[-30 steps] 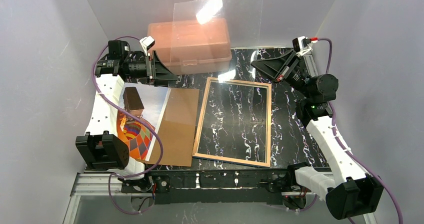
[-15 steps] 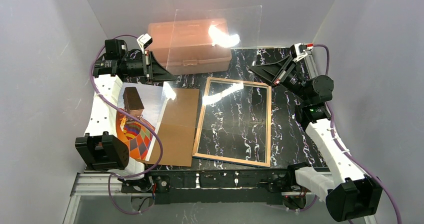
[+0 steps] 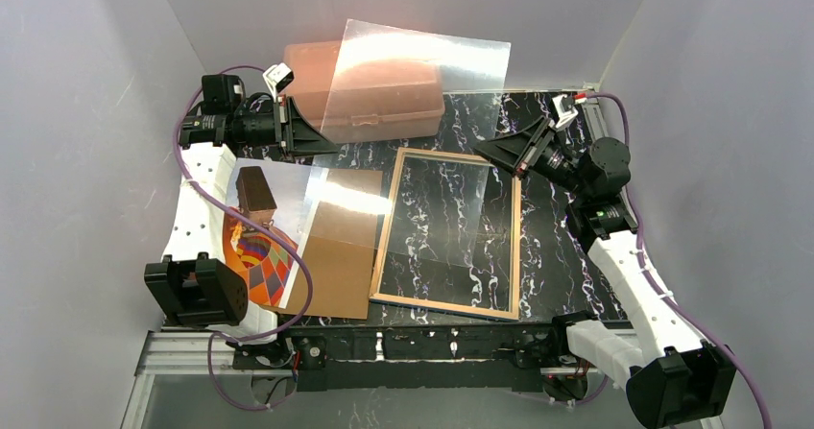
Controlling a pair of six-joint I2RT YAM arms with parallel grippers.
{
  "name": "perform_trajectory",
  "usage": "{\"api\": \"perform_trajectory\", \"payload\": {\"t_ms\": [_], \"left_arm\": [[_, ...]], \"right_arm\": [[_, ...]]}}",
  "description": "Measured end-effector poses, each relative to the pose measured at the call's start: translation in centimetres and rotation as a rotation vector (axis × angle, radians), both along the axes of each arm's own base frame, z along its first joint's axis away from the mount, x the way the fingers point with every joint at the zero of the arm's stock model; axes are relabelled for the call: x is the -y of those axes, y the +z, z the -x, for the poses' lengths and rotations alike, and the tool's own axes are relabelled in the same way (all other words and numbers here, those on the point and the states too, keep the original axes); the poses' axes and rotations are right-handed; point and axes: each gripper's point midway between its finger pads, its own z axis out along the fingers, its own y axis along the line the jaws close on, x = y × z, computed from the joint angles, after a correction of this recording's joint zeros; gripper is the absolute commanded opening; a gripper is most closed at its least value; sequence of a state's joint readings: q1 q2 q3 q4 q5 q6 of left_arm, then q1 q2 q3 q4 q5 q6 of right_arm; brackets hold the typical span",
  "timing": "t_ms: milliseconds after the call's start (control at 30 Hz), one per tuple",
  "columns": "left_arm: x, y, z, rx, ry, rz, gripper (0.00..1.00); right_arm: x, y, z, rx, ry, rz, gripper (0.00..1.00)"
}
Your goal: Put the photo into the frame
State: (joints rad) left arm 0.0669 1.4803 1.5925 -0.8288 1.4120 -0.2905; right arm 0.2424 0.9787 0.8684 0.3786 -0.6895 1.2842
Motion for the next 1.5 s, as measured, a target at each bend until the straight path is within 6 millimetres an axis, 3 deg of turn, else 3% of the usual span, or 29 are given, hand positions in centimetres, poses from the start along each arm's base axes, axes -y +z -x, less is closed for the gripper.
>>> {"api": "perform_trajectory", "payload": {"t_ms": [133,433,800,967,1067,1200,1267,1367,1500], "left_arm": [[0.0,0.2,0.0,0.008,-0.003,0.004,0.0],[0.1,0.0,0.0,-0.003,-0.006,0.006,0.0],[0.1,-0.2,0.0,-0.009,-0.004,0.004,0.0],[0.5,-0.3,0.2,-0.01,-0.013,0.0,0.02],[0.5,-0.4,0.1,-0.009,-0.01,-0.007,0.42],[0.4,-1.4,-0.2,-0.008,0.021,-0.057,0.7],[0.1,-2.3,-0.6,-0.007,0.052,-0.116,0.95],[-0.8,-3.9,-1.6,0.005,0.099,-0.248,0.99],[-3.5,-7.9,-3.4,0.004,0.173,-0.513,0.98]], "right_arm": [[0.0,-1.1,-0.1,-0.024,-0.003,0.03,0.17],[0.0,-1.8,0.0,-0.043,-0.004,0.032,0.26],[-1.1,-2.4,0.2,-0.055,0.03,0.013,0.29],[-2.0,-3.0,0.0,-0.069,0.051,0.017,0.08],[-2.2,-3.4,-0.2,-0.079,0.047,0.022,0.01],[-2.2,-3.5,-0.3,-0.078,0.039,0.047,0.01],[-2.2,-3.3,-0.4,-0.074,0.036,0.067,0.01],[-1.9,-3.6,-0.5,-0.079,0.029,0.097,0.01],[-1.3,-5.5,-1.0,-0.134,0.013,0.146,0.01]]}}
